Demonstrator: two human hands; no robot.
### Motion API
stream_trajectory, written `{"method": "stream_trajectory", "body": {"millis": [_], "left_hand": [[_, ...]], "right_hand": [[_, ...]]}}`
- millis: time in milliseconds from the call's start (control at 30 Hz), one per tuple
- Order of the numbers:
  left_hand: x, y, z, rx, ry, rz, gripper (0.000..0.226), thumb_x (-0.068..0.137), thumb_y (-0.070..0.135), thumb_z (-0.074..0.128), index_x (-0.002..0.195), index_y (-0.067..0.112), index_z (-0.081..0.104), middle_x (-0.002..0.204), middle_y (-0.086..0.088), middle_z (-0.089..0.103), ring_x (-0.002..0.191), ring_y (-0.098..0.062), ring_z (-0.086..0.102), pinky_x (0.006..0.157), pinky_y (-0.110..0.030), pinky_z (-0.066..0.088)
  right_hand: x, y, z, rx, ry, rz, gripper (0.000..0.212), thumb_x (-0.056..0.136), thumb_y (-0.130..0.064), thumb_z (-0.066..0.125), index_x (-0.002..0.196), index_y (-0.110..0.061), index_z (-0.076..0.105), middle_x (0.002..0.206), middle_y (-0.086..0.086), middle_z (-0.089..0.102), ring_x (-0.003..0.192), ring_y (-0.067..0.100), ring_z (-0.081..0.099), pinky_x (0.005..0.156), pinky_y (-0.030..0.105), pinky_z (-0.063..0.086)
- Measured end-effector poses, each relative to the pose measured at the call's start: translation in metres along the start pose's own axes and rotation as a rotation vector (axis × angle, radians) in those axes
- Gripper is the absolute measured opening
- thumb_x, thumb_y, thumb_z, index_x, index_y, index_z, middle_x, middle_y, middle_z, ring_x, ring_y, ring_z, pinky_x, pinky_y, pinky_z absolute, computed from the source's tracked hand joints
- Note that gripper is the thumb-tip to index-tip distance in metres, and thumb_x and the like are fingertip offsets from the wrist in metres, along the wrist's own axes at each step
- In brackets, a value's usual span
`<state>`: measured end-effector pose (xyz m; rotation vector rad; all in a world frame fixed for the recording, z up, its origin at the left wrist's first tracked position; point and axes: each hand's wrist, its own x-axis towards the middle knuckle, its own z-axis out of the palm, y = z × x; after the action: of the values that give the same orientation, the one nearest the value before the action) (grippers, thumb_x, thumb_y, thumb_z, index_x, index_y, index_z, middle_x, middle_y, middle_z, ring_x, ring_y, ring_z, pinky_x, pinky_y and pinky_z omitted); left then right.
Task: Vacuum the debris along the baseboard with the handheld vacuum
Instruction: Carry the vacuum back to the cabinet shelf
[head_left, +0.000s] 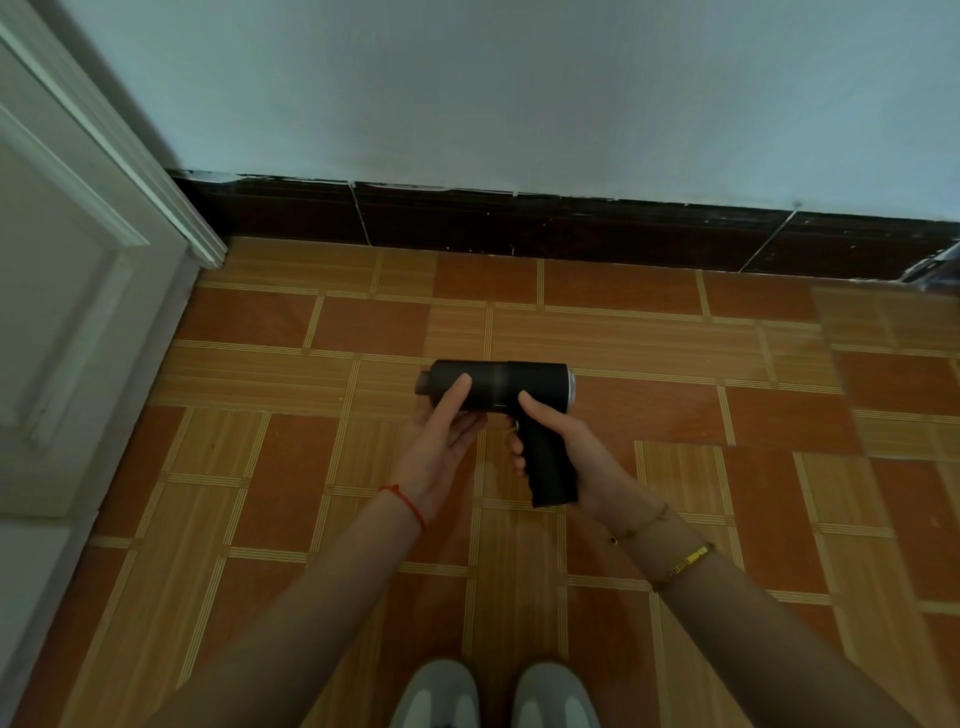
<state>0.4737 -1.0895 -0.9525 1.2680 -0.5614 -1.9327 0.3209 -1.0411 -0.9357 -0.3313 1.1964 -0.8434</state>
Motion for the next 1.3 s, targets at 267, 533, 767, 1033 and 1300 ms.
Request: {"method": "stream_trajectory", "body": {"millis": [267,533,767,1033,1300], "left_hand": [[0.006,0.001,-0.003,-0.003,0.012,-0.017,0.057,0.085,0.032,0.069,0.134,0.008,0.054,0.126,-0.015,0.066,0.111,-0.019,0.068,0.089,-0.023,0.056],[0.001,0.025,0.003,0.026,0.054,-0.041,0.022,0.093,0.028,0.064,0.112,0.017,0.064,0.112,-0.008,0.070,0.112,-0.020,0.066,0.096,-0.027,0.052],[-0.081,0.119,0.057,0.017,0.094,-0.057,0.032,0.094,0.026,0.064,0.122,0.014,0.060,0.113,-0.006,0.069,0.110,-0.017,0.066,0.099,-0.028,0.052],[-0.255,0.294,0.157,-0.063,0.092,-0.054,0.032,0.088,0.026,0.067,0.118,0.017,0.059,0.124,-0.014,0.066,0.116,-0.022,0.064,0.104,-0.034,0.049],[-0.439,0.466,0.250,-0.118,0.103,-0.006,0.046,0.093,0.024,0.063,0.137,0.013,0.051,0.124,-0.012,0.064,0.113,-0.019,0.064,0.085,-0.024,0.057]], "right_hand": [[0.011,0.003,-0.002,-0.032,0.055,-0.017,0.048,0.077,-0.051,0.071,0.097,-0.008,0.062,0.071,0.004,0.063,0.059,0.016,0.058,0.062,0.027,0.050],[0.008,-0.015,0.010,-0.122,0.102,-0.016,0.048,0.082,-0.051,0.068,0.100,-0.007,0.064,0.078,0.008,0.066,0.064,0.018,0.063,0.063,0.028,0.054],[-0.091,-0.099,0.062,-0.170,0.135,-0.025,0.043,0.091,-0.044,0.061,0.102,-0.002,0.063,0.078,0.009,0.065,0.067,0.021,0.062,0.071,0.033,0.055],[-0.286,-0.257,0.163,-0.234,0.141,-0.023,0.046,0.089,-0.045,0.062,0.107,-0.003,0.065,0.085,0.012,0.069,0.072,0.022,0.066,0.079,0.037,0.055],[-0.490,-0.393,0.269,-0.273,0.126,-0.096,0.044,0.092,-0.043,0.058,0.112,-0.004,0.063,0.089,0.012,0.070,0.074,0.021,0.067,0.076,0.033,0.056]]}}
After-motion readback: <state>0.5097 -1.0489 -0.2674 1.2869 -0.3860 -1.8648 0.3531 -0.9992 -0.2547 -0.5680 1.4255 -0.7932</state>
